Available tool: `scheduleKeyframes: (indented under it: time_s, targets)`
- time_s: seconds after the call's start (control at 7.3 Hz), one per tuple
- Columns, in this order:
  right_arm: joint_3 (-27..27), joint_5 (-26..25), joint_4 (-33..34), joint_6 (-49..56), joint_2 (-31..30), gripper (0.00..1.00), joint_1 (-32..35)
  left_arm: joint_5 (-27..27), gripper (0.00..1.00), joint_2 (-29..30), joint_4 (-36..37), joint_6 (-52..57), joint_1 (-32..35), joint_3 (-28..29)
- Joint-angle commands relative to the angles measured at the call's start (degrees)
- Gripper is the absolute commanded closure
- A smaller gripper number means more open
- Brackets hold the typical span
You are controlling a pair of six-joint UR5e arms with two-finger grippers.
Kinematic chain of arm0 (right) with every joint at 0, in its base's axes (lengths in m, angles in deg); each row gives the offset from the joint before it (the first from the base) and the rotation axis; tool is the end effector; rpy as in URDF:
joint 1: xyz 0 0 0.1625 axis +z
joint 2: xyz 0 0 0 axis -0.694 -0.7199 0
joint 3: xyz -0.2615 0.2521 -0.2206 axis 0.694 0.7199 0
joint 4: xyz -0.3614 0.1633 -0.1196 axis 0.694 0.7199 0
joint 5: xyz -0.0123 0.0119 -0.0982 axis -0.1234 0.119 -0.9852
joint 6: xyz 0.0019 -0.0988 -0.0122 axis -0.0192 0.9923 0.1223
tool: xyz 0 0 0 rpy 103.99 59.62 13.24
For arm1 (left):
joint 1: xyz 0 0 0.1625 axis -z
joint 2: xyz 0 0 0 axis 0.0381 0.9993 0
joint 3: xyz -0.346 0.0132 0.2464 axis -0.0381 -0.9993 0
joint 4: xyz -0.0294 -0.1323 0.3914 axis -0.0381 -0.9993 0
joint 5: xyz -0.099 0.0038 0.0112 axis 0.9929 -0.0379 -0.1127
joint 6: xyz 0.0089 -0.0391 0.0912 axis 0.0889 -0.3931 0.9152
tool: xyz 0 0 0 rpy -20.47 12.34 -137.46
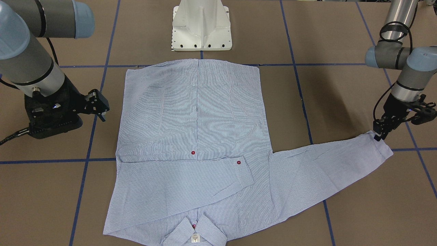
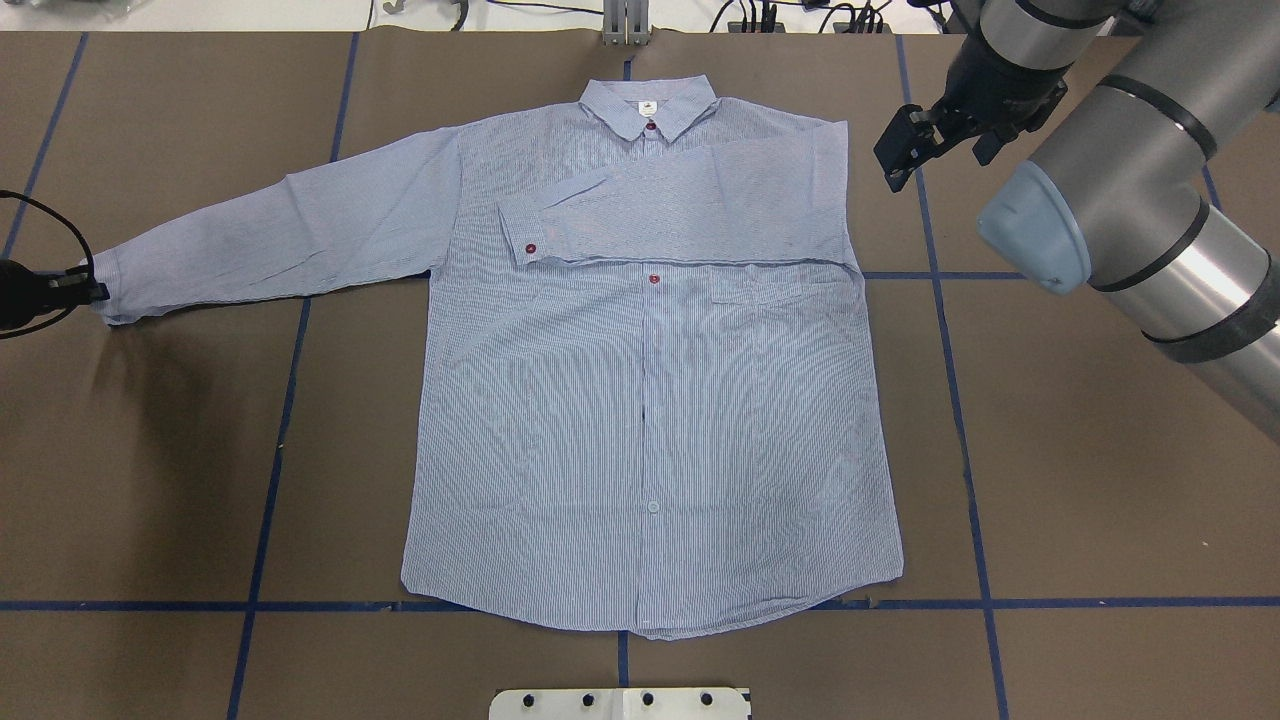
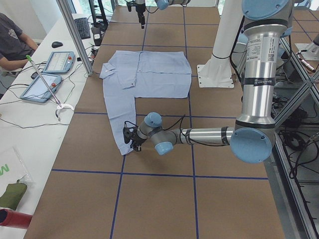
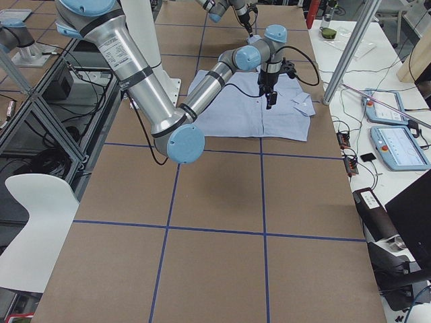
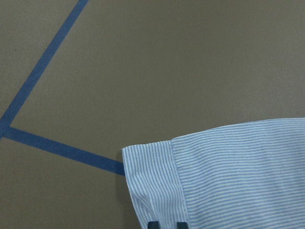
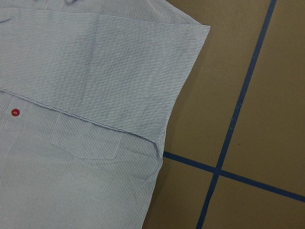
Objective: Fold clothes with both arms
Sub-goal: 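Grasp the other sleeve cuff with the left gripper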
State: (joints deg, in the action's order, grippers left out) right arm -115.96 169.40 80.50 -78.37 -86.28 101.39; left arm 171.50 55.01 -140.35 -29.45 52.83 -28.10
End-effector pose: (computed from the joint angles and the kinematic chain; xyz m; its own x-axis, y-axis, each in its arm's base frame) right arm -0.2771 -0.5782 0.2451 0.6989 -0.3036 0.6477 0.1924 0.9519 0.2385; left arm 0.2132 -0.4940 0.6445 0.5702 -0.2696 -0.7760 0.5285 0.8436 0.0953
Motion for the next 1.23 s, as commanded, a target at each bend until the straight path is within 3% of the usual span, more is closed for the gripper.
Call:
scheduleKeyframes:
  time_s: [0.0,0.27,0.55,0.82,1.1]
  targets:
    - [0.1,0.0,0.0,0.0,-0.1,0.0,0.0,0.3,1.0,-0.1,0.0,0.0,0.1,-1.0]
    - [0.0,0.2,0.1,0.1,-0.4,0.0,0.2,5.1,1.0,-1.3,0.6,0.0,0.6,-6.5]
    - [-3.8,0.2,0.2,0.1,-5.9,0.0,0.4,8.4,1.0,-0.4,1.5,0.0,1.3,-8.7]
    - [-4.9,0.1,0.3,0.1,-9.0,0.0,1.2,10.7,1.0,3.2,13.8,0.0,2.1,-16.2]
    - [-4.9,-0.4,0.1,-0.5,-10.5,0.0,1.3,10.6,1.0,12.6,29.5,-0.8,2.2,-20.6]
